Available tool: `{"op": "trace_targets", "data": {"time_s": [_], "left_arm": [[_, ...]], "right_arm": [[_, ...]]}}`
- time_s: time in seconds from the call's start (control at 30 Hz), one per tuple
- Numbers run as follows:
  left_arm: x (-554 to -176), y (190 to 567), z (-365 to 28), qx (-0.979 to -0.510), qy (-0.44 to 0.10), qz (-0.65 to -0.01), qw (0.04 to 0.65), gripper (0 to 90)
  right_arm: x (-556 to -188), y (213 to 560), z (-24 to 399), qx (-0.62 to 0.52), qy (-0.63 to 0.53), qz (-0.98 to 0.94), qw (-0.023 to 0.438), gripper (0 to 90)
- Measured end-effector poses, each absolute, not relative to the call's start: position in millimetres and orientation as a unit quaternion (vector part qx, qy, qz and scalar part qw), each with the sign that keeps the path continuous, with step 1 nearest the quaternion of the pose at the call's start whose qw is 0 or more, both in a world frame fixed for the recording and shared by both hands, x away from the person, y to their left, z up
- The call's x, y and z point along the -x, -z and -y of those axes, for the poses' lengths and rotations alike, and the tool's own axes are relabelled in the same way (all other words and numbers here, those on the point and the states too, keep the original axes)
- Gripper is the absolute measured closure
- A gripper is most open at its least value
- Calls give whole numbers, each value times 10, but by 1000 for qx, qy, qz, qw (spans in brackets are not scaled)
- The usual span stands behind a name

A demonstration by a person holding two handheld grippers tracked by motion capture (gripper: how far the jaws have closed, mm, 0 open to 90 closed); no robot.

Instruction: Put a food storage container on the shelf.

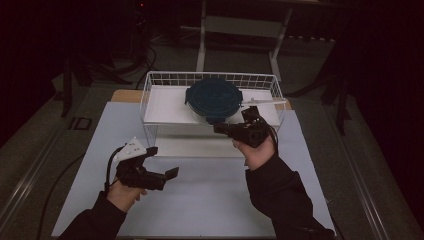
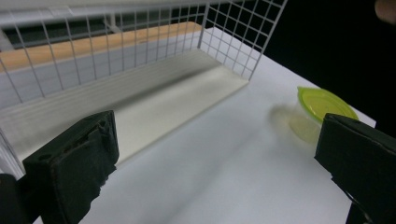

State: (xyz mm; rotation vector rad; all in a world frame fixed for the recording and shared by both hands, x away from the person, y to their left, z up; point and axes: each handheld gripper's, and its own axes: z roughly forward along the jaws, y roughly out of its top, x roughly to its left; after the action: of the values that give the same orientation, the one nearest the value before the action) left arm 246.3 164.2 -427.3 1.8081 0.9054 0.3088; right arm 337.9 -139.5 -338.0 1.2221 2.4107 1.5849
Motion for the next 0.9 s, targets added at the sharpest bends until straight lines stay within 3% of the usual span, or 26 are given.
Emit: {"op": "trace_targets", "data": {"time_s": [0.17, 0.9], "left_arm": [[-2369, 4433, -1632, -758, -113, -373, 522, 0], [-2206, 4697, -1755, -750, -134, -363, 536, 0]], "right_arm": [[-3444, 3379, 1396, -399, -506, -765, 8, 900], [-3670, 3366, 1394, -423, -503, -754, 21, 900]]}}
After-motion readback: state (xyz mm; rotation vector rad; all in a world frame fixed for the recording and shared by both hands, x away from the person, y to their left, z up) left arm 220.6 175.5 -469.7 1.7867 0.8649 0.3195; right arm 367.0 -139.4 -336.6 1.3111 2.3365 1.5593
